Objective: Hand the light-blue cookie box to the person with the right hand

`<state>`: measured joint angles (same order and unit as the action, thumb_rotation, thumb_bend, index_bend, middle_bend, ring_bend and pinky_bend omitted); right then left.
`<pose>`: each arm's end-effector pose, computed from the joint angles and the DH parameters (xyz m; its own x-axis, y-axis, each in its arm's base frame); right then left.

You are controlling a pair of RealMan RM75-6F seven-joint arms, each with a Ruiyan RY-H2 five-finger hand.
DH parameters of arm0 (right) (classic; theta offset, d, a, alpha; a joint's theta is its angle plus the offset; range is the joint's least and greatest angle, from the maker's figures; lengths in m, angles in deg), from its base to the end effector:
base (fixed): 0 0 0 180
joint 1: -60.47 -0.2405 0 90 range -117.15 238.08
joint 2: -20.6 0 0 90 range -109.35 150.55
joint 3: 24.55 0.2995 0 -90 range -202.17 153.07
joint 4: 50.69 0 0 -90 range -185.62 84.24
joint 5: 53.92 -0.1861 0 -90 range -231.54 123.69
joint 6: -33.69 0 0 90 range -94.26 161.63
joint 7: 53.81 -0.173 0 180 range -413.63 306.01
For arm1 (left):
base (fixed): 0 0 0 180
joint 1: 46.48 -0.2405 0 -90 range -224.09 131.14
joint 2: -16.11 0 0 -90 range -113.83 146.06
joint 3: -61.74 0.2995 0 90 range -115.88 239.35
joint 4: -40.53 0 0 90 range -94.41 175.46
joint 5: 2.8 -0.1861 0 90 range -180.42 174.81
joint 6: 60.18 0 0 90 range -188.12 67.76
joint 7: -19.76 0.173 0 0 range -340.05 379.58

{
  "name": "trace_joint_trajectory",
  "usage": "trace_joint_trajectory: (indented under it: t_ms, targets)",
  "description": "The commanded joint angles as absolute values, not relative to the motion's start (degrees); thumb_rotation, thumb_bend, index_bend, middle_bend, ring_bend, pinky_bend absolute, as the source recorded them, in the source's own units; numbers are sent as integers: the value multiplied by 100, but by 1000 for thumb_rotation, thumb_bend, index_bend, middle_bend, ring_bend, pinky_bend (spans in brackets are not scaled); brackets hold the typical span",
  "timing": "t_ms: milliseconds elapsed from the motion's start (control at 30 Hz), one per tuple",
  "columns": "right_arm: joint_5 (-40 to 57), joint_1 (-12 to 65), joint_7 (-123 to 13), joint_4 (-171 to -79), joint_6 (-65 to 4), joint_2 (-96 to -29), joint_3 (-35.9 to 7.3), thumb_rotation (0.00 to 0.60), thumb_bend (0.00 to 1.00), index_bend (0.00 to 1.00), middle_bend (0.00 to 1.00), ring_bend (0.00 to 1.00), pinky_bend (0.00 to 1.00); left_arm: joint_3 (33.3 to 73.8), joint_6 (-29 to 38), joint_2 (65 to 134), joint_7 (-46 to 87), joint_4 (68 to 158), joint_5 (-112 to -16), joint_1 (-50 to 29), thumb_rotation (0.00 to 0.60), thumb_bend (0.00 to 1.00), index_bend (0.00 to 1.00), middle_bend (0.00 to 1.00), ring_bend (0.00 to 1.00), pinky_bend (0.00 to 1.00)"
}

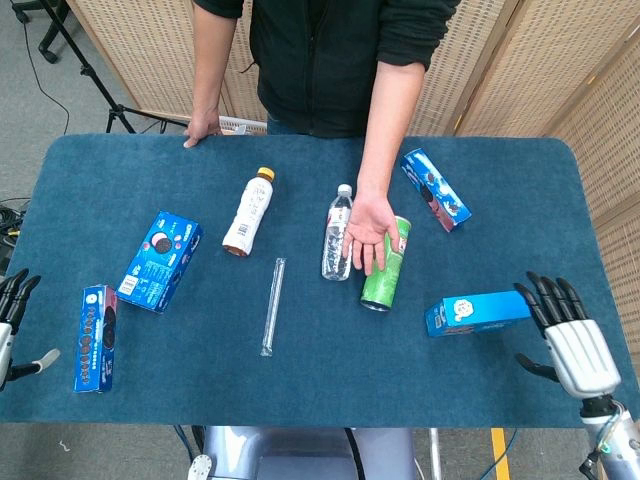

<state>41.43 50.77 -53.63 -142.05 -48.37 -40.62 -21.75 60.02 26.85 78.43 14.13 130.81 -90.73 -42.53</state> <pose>-0.3056 -0.2355 0.1985 0.4811 -0.0077 0.8766 -0.8516 -0.2415 0.4653 -0.3449 0.2027 0.2140 0.3695 -0.0073 0.9292 0.9288 -0.0261 -0.3696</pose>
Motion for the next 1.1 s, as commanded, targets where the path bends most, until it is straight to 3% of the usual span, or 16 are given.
trace_joint_trajectory:
  t_ms: [33, 233, 400, 533, 700, 800, 933, 1100]
  targets:
    - [4021, 4595, -5113, -14396, -4139, -3746, -2087, 600, 0, 0, 0, 0, 7, 5975, 2620, 7851, 1428, 13077, -9002, -4225, 600, 0, 0, 0, 0, 0]
    - [3717, 4147, -4551, -14566, -3333, -3608, -1985, 600, 0, 8, 0, 0, 7, 5931, 2491, 7861, 1458, 13061, -8857, -4180, 600, 0, 0, 0, 0, 0]
    - [3533, 3949, -4311, -14434, -2994, -3752, -1974, 600, 0, 86, 19, 0, 7, 5917, 2453, 7880, 1486, 13042, -8811, -4165, 600, 0, 0, 0, 0, 0]
    - [3551, 3802, -4461, -14030, -2886, -4157, -1990, 600, 64, 186, 127, 10, 8, 5911, 2372, 7912, 1559, 13030, -8765, -4129, 600, 0, 0, 0, 0, 0]
    - [3643, 3663, -4610, -13608, -2783, -4512, -2079, 600, 184, 291, 241, 103, 72, 5907, 2333, 7931, 1614, 13041, -8730, -4114, 600, 0, 0, 0, 0, 0]
    - [3747, 3622, -4764, -13328, -2897, -4742, -2101, 600, 316, 398, 359, 211, 162, 5900, 2312, 7935, 1618, 13039, -8707, -4104, 600, 0, 0, 0, 0, 0]
    - [3881, 3619, -5111, -13052, -3118, -4936, -2142, 600, 592, 567, 534, 375, 268, 5896, 2283, 7939, 1619, 13031, -8690, -4090, 600, 0, 0, 0, 0, 0]
    - [4074, 3664, -5874, -13114, -3523, -4810, -2175, 600, 896, 628, 608, 461, 311, 5896, 2249, 7946, 1613, 13017, -8669, -4077, 600, 0, 0, 0, 0, 0]
